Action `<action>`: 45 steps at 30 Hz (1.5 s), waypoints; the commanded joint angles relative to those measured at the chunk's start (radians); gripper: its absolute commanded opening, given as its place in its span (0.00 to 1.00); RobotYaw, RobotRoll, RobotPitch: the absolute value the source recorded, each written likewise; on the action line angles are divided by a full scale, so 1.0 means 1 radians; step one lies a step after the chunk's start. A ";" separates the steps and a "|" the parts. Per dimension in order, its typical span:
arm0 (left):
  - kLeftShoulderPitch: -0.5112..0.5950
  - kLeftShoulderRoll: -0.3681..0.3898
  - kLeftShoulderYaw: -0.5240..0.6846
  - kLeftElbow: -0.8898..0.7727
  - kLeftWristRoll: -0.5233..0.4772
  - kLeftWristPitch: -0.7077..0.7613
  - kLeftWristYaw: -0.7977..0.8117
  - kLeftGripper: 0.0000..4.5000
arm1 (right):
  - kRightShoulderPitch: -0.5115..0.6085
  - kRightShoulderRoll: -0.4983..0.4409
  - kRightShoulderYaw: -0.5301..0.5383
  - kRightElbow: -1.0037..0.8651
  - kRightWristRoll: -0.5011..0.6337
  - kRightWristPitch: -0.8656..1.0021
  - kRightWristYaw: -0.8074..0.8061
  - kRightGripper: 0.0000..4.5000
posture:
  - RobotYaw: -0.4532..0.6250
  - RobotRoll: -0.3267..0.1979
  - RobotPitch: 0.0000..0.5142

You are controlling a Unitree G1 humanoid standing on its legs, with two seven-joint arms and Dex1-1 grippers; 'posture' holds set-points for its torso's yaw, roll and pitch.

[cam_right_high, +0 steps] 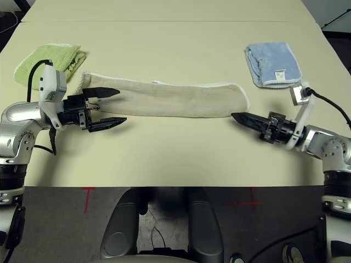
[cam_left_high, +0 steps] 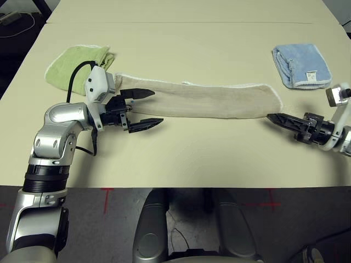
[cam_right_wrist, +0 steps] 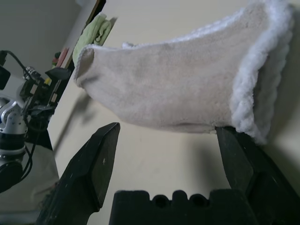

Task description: Fold the towel and set it aside.

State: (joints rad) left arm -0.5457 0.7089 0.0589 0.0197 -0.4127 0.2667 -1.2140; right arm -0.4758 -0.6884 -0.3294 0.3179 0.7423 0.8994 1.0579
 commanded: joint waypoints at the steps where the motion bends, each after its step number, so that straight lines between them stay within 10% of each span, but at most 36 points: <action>1: 0.003 0.003 -0.011 -0.018 -0.010 0.008 -0.002 1.00 | -0.001 0.025 -0.017 0.025 -0.029 -0.046 -0.070 0.99 | 0.44 0.62 0.58; 19: 0.006 0.004 -0.016 -0.022 -0.005 0.013 0.000 1.00 | 0.128 -0.163 -0.061 -0.026 0.113 0.244 -0.012 0.99 | 0.42 0.62 0.56; 38: 0.006 0.023 -0.015 -0.030 -0.009 0.031 0.000 1.00 | 0.015 0.104 -0.223 0.028 0.152 0.218 -0.386 0.99 | 0.44 0.62 0.56; 45: 0.004 0.019 -0.020 -0.030 -0.009 0.036 0.005 1.00 | 0.006 0.127 -0.241 0.017 0.170 0.210 -0.442 0.51 | 0.44 0.62 0.57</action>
State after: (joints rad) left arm -0.5535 0.7231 0.0466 0.0123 -0.4134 0.2966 -1.2063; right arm -0.4847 -0.5688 -0.5614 0.3196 0.9183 1.1062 0.6381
